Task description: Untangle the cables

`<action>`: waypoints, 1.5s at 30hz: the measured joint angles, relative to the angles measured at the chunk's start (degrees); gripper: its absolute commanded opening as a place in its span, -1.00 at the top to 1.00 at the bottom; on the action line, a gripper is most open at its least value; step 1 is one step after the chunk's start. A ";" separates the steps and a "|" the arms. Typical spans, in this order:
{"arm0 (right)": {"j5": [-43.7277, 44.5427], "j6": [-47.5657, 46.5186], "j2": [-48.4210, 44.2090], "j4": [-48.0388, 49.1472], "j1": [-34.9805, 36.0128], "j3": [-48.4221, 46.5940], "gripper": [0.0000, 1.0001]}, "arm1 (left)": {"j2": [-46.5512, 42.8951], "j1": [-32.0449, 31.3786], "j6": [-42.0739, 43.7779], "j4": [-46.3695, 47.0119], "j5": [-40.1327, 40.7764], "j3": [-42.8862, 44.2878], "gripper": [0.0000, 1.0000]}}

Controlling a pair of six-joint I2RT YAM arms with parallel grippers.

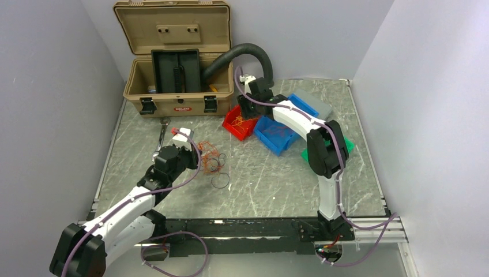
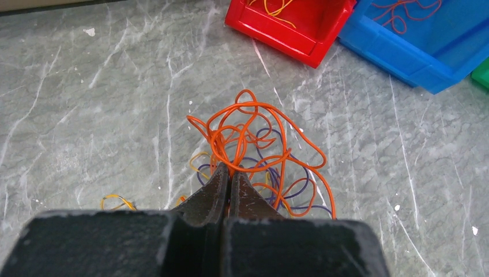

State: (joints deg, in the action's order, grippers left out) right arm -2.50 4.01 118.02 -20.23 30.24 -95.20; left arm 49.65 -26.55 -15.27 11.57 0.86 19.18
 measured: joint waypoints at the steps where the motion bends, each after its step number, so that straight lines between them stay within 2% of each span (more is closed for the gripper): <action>1: 0.31 -0.02 -0.66 -0.17 0.24 0.02 -0.09 | -0.07 0.00 0.04 0.02 -0.09 0.00 1.00; 6: 0.57 0.17 -6.97 -0.85 0.68 0.72 -0.22 | -0.46 0.00 0.20 0.28 -1.07 -0.22 1.00; 10: -0.24 0.74 -15.87 0.94 2.21 5.86 -0.50 | -0.94 0.00 0.59 1.16 -2.51 -0.44 1.00; 17: -9.09 3.02 -28.11 12.96 10.19 28.96 -0.42 | -5.40 0.00 0.94 3.96 -5.90 -2.86 1.00; 21: -13.46 5.51 -31.93 21.16 10.99 43.12 -0.42 | -7.72 0.00 0.96 5.62 -7.85 -4.42 1.00; 24: -16.37 6.75 -33.81 25.00 11.56 48.04 -0.42 | -8.63 0.00 0.98 8.02 -11.19 -5.70 1.00; 27: -19.32 7.58 -35.63 29.73 12.44 49.03 -0.41 | -8.22 0.00 1.01 9.84 -14.51 -5.88 1.00; 34: -26.43 9.92 -39.01 41.20 13.14 49.42 -0.29 | -6.40 -0.02 1.03 13.81 -21.79 -5.88 0.99; 40: -28.00 11.02 -37.53 42.62 13.27 49.11 -0.15 | -6.32 0.00 1.03 15.54 -24.81 -5.88 0.97; 43: -28.15 11.41 -36.13 42.60 13.55 48.74 0.00 | -6.51 -0.02 1.03 15.80 -25.53 -5.90 0.95; 45: -28.26 11.52 -35.41 42.60 13.79 48.43 0.22 | -6.82 0.00 1.03 16.11 -25.73 -6.03 0.94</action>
State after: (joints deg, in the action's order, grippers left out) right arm -30.76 15.53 82.61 22.37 44.03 -46.76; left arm 42.83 -26.55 -14.24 27.68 -24.86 13.15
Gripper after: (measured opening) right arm 0.524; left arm 0.022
